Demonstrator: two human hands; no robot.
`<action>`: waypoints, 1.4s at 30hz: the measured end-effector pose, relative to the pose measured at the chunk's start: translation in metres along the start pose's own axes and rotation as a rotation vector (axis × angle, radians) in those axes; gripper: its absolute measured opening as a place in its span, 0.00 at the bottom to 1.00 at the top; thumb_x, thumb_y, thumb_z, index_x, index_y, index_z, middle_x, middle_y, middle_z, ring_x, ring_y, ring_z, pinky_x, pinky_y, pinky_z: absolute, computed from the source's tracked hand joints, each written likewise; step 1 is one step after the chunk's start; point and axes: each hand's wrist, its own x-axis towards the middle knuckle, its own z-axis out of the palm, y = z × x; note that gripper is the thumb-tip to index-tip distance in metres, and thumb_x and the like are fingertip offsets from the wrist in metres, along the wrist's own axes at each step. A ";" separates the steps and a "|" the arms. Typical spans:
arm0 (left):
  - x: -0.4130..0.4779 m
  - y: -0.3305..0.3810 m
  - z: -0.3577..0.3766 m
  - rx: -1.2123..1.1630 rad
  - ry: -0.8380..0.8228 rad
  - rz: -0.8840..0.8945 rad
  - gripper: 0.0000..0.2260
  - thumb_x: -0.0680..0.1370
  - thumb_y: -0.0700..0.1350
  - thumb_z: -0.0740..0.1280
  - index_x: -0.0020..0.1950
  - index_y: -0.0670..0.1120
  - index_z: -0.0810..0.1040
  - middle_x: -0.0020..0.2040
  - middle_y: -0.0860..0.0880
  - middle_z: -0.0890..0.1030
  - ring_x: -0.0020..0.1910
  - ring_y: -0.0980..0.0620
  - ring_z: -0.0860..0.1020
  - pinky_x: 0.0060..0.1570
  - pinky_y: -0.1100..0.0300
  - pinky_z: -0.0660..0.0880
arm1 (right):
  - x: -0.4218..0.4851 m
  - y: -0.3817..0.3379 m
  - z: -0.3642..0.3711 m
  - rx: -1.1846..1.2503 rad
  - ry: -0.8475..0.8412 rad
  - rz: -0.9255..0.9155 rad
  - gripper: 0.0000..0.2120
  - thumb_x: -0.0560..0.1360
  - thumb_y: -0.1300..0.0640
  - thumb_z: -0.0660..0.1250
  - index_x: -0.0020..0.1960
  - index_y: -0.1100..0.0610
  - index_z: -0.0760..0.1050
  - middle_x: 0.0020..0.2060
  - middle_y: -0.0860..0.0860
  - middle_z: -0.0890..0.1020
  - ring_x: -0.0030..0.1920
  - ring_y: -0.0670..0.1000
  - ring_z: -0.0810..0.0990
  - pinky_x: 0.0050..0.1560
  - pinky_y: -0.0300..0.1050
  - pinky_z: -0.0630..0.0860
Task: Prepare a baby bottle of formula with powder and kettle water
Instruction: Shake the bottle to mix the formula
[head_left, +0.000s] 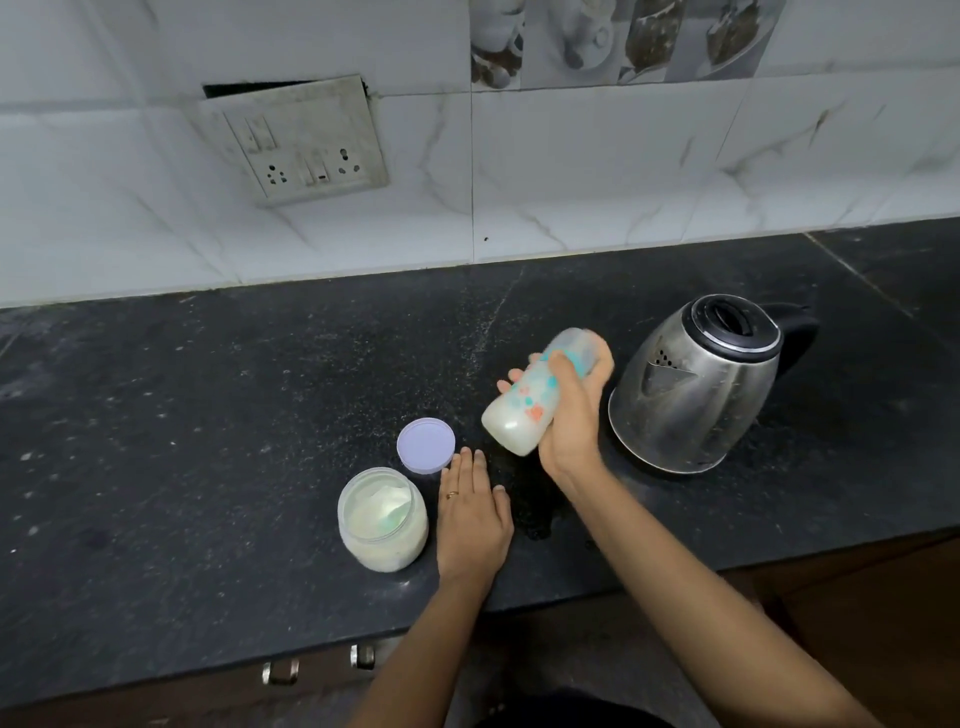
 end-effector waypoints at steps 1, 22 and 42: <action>0.000 0.000 -0.001 -0.006 -0.001 0.002 0.26 0.78 0.49 0.51 0.71 0.37 0.68 0.71 0.39 0.70 0.72 0.44 0.66 0.73 0.50 0.58 | -0.003 0.005 0.002 0.013 0.011 -0.016 0.22 0.75 0.63 0.65 0.63 0.46 0.62 0.47 0.61 0.74 0.37 0.59 0.79 0.42 0.59 0.78; 0.001 -0.002 0.002 0.013 -0.008 0.017 0.25 0.77 0.49 0.52 0.69 0.36 0.70 0.69 0.38 0.72 0.69 0.42 0.69 0.71 0.52 0.55 | 0.015 -0.003 -0.009 0.037 -0.325 0.224 0.23 0.73 0.63 0.64 0.65 0.49 0.66 0.48 0.61 0.75 0.37 0.61 0.78 0.41 0.57 0.78; 0.001 -0.001 0.004 0.032 -0.034 -0.005 0.25 0.78 0.49 0.51 0.70 0.37 0.70 0.70 0.39 0.71 0.71 0.43 0.68 0.72 0.54 0.53 | 0.027 0.022 -0.033 0.399 -0.052 0.491 0.22 0.74 0.58 0.66 0.66 0.58 0.64 0.43 0.59 0.78 0.36 0.57 0.82 0.38 0.51 0.80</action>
